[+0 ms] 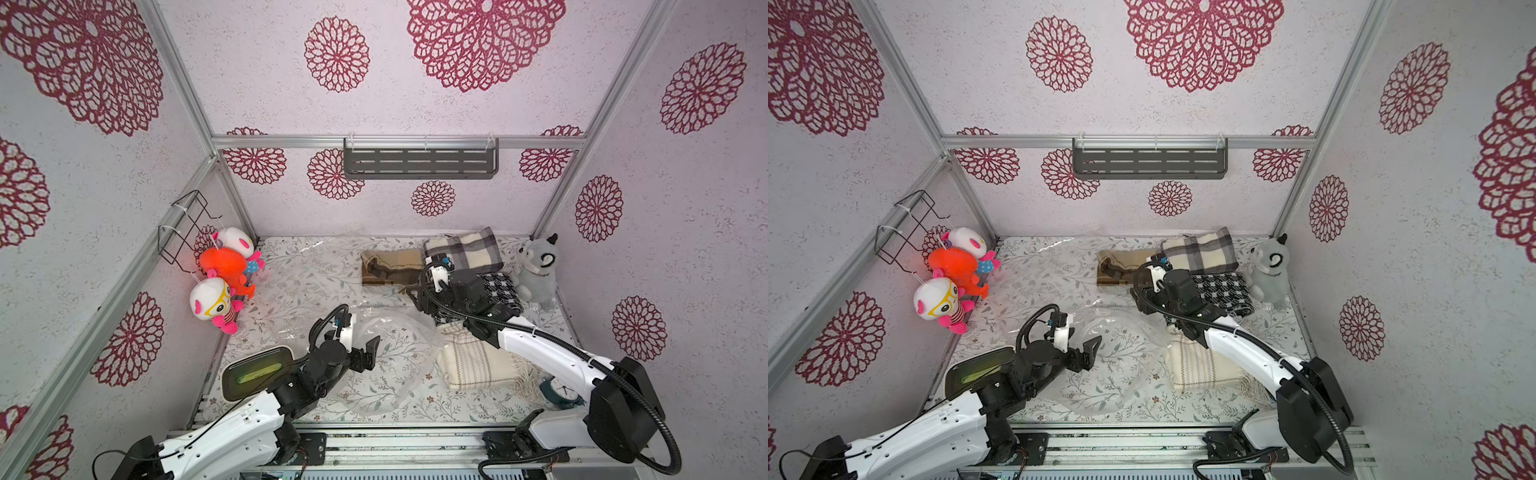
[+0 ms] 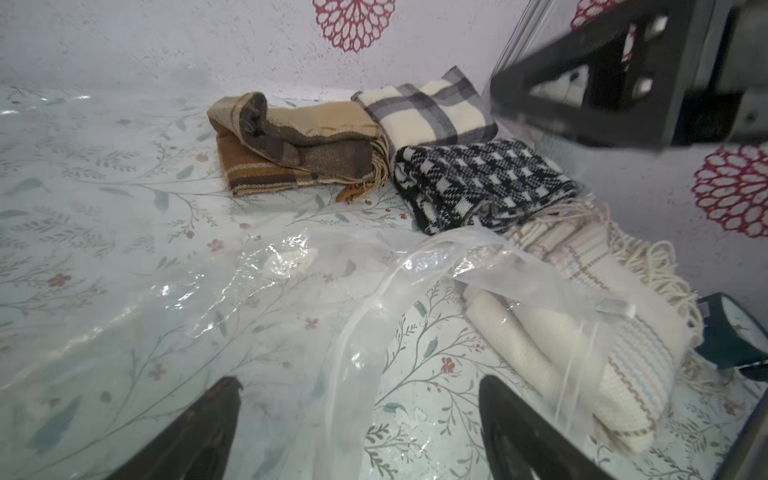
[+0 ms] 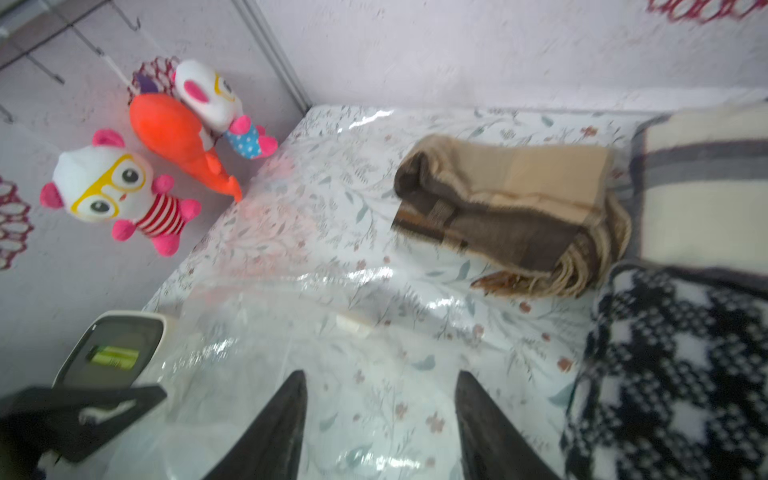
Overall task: Take the scarf out of the vacuum bag
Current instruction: Place the vacuum bag at the center of the board, then adjust the vacuum bag at the center of the board.
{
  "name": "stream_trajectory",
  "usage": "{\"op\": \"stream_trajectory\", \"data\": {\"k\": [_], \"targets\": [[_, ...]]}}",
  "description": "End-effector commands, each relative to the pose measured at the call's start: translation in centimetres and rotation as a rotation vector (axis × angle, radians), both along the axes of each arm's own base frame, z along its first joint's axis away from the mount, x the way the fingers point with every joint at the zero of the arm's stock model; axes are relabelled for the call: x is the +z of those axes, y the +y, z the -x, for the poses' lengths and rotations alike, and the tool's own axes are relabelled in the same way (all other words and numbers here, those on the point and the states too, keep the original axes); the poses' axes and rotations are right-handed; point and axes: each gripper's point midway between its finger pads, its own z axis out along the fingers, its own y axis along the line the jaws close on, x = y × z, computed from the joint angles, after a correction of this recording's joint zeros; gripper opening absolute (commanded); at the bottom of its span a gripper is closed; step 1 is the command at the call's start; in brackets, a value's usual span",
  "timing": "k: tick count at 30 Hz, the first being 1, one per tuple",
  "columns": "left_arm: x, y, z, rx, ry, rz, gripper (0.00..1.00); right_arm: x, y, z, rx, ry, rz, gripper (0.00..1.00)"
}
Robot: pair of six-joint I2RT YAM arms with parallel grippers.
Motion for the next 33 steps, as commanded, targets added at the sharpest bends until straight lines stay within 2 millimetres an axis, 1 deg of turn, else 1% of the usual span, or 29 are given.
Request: {"op": "stream_trajectory", "data": {"k": [1, 2, 3, 6, 8, 9, 10, 12, 13, 16, 18, 19, 20, 22, 24, 26, 30, 32, 33], "targets": [[0.6, 0.2, 1.7, -0.041, 0.025, 0.067, 0.99, -1.4, 1.3, 3.6, 0.073, 0.077, -0.038, 0.58], [0.9, 0.6, 1.9, -0.029, 0.028, 0.083, 1.00, -2.0, 1.6, 4.6, 0.088, 0.087, -0.036, 0.58], [1.1, 1.2, 2.0, -0.005, 0.032, 0.094, 0.99, -2.8, 1.8, 5.4, 0.096, 0.099, -0.035, 0.58], [0.7, 2.8, 1.9, 0.069, 0.045, 0.087, 0.98, -5.5, 1.2, 6.8, 0.067, 0.149, -0.016, 0.57], [0.3, 3.6, 1.9, 0.109, 0.056, 0.069, 0.99, -7.5, 0.3, 7.4, 0.039, 0.188, 0.012, 0.57], [0.1, 3.8, 1.8, 0.115, 0.057, 0.064, 0.99, -8.6, -0.4, 7.7, 0.020, 0.206, 0.030, 0.56], [0.1, 3.8, 1.7, 0.119, 0.051, 0.060, 0.99, -9.2, -1.0, 7.8, -0.003, 0.212, 0.040, 0.56], [-0.6, 4.3, 1.4, 0.151, 0.062, 0.029, 0.99, -11.3, -2.9, 8.2, -0.067, 0.235, 0.085, 0.55], [-0.9, 4.5, 1.3, 0.167, 0.068, 0.010, 1.00, -11.8, -3.5, 8.5, -0.082, 0.245, 0.091, 0.55], [-1.3, 5.0, 0.5, 0.221, 0.072, -0.045, 0.97, -13.2, -4.2, 9.3, -0.084, 0.256, 0.083, 0.54], [-1.2, 5.3, -0.2, 0.261, 0.064, -0.068, 0.96, -15.1, -4.9, 9.8, -0.093, 0.285, 0.125, 0.52], [-1.3, 5.5, -0.6, 0.281, 0.065, -0.076, 0.95, -15.8, -5.3, 9.9, -0.104, 0.291, 0.138, 0.52], [-1.7, 5.8, -1.1, 0.299, 0.079, -0.076, 0.91, -16.5, -5.8, 10.1, -0.118, 0.298, 0.147, 0.52], [-2.8, 5.5, -1.9, 0.282, 0.127, -0.042, 0.89, -17.0, -6.5, 10.2, -0.138, 0.290, 0.155, 0.52], [-4.2, 5.0, -2.7, 0.279, 0.159, -0.016, 0.88, -16.7, -7.0, 9.9, -0.157, 0.252, 0.161, 0.52], [-5.2, 5.0, -3.1, 0.300, 0.184, -0.049, 0.88, -16.4, -7.4, 9.3, -0.180, 0.218, 0.172, 0.51], [-7.2, 5.9, -4.0, 0.356, 0.214, -0.093, 0.88, -15.5, -6.8, 8.0, -0.198, 0.141, 0.193, 0.45], [-7.7, 6.4, -4.4, 0.368, 0.214, -0.058, 0.86, -15.3, -6.7, 7.0, -0.217, 0.104, 0.216, 0.39], [-7.8, 6.8, -4.5, 0.377, 0.206, -0.040, 0.84, -15.1, -6.3, 6.5, -0.214, 0.085, 0.229, 0.36]]}}
